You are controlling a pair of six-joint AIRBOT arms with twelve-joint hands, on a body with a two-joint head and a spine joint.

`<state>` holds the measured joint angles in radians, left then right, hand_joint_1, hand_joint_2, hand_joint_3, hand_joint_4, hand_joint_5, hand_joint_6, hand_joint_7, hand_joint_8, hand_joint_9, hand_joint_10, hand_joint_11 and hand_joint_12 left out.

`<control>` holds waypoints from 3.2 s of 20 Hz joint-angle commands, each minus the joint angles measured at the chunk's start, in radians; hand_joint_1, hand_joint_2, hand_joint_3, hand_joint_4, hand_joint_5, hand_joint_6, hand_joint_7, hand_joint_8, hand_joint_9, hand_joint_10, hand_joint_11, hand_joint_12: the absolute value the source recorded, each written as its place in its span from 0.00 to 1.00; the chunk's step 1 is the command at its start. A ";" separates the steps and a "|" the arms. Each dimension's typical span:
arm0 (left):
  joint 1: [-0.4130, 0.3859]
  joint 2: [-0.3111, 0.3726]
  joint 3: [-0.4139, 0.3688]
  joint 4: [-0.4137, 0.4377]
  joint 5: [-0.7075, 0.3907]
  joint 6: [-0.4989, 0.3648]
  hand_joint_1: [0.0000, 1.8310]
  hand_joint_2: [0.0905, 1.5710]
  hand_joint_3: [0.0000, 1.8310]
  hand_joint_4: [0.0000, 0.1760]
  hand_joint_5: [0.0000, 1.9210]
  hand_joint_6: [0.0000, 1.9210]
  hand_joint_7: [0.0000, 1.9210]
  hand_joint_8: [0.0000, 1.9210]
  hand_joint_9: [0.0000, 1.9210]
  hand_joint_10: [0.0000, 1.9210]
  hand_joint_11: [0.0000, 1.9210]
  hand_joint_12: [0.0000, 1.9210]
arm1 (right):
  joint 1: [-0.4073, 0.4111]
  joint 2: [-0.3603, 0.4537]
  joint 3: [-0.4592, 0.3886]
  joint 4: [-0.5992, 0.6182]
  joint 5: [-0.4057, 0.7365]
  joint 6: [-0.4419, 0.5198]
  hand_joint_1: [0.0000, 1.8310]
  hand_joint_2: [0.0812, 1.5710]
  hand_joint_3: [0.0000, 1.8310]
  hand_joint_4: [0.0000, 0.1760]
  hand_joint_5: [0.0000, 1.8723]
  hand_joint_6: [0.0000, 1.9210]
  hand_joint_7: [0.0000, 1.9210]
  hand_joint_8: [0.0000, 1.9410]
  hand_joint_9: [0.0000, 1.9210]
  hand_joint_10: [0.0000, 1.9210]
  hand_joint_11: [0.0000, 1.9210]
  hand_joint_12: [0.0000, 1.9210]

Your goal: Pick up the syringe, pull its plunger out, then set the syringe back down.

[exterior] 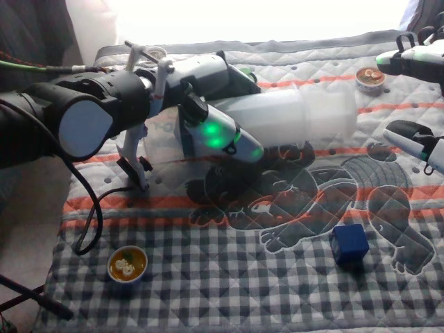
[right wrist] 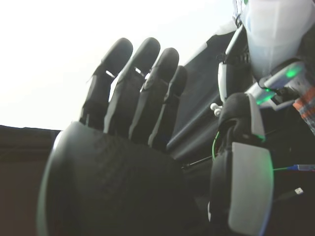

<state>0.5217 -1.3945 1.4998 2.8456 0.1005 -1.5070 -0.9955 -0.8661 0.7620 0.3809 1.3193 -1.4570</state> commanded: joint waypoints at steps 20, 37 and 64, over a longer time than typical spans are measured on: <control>0.019 0.352 -0.438 0.087 0.447 -0.011 0.64 0.78 0.00 0.00 0.44 0.68 0.33 0.74 0.18 0.70 0.03 1.00 | 0.046 -0.080 0.113 -0.101 0.123 0.375 0.45 0.51 0.00 0.07 0.17 0.00 0.16 0.00 0.18 0.01 0.01 0.54; 0.012 0.358 -0.474 0.118 0.505 -0.016 0.65 0.76 0.00 0.00 0.47 0.64 0.36 0.69 0.20 0.67 0.02 1.00 | 0.069 -0.130 0.143 -0.136 0.084 0.422 0.67 0.59 0.00 0.00 0.38 0.09 0.42 0.09 0.32 0.36 0.20 0.71; 0.064 0.423 -0.484 0.033 0.545 -0.018 0.64 0.79 0.00 0.00 0.43 0.70 0.31 0.76 0.16 0.75 0.02 1.00 | -0.002 -0.054 0.149 0.006 0.153 0.422 0.68 0.73 0.00 0.00 0.47 0.50 0.47 0.72 0.40 0.87 0.39 0.98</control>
<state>0.5934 -0.9943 1.0023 2.9139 0.4744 -1.5017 -0.9966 -0.9382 0.8974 0.3229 1.3441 -1.0084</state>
